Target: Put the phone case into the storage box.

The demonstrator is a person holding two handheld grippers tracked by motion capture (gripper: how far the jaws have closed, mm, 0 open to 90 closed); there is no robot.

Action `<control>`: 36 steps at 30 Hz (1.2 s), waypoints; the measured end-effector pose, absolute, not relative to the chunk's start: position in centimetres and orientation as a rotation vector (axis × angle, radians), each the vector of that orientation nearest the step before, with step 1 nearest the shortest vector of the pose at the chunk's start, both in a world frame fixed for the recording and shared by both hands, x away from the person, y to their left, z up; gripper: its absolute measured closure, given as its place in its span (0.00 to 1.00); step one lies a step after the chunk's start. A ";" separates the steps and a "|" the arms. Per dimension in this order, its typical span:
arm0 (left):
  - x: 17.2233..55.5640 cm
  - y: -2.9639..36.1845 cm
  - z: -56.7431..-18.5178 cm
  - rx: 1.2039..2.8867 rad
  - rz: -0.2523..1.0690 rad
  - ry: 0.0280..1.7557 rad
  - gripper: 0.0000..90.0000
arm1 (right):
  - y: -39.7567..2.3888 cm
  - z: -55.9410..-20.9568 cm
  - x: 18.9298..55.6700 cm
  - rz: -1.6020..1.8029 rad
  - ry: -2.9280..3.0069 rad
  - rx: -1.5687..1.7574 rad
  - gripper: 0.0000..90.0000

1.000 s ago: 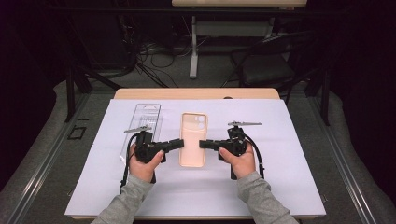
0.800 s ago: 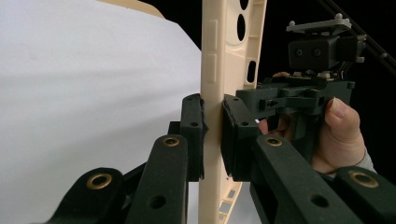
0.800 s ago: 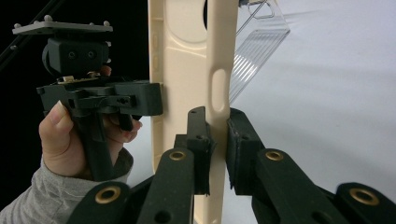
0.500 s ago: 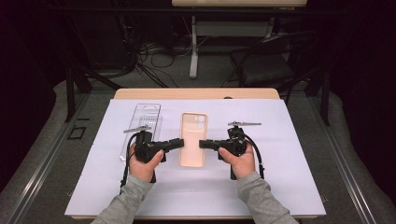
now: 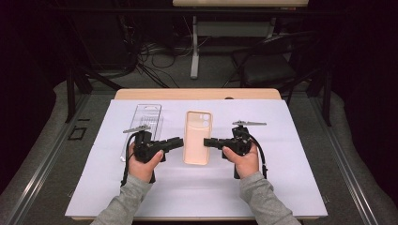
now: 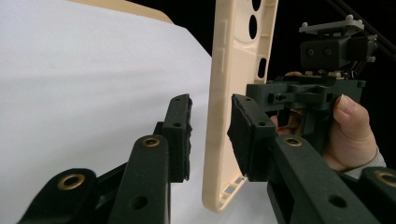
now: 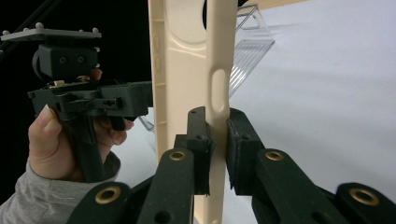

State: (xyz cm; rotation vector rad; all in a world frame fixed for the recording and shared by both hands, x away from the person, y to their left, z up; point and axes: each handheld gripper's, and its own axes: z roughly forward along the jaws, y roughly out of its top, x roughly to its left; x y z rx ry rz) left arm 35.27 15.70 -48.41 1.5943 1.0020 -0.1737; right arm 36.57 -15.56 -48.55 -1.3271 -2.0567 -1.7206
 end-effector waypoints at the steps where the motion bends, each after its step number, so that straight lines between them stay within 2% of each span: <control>1: 35.4 15.7 -48.5 1.598 -0.178 1.010 0.76 | -15.7 -48.5 36.6 -1.716 -2.063 -1.333 0.91; 11: 35.5 15.3 -48.7 1.645 -0.119 0.995 0.70 | -16.4 -48.2 36.7 -1.745 -2.104 -1.379 0.91; 13: 35.5 15.3 -48.6 1.661 -0.048 0.989 0.69 | -16.5 -48.2 36.6 -1.744 -2.114 -1.393 0.91; 16: 35.6 15.3 -48.7 1.672 0.003 0.972 0.62 | -16.6 -48.1 36.6 -1.762 -2.129 -1.396 0.91; 20: 35.8 15.3 -48.7 1.707 0.064 0.960 0.59 | -16.6 -48.1 36.6 -1.763 -2.138 -1.397 0.91; 36: 36.1 15.5 -48.4 1.797 0.151 0.921 0.51 | -16.2 -47.9 36.3 -1.770 -2.178 -1.383 0.91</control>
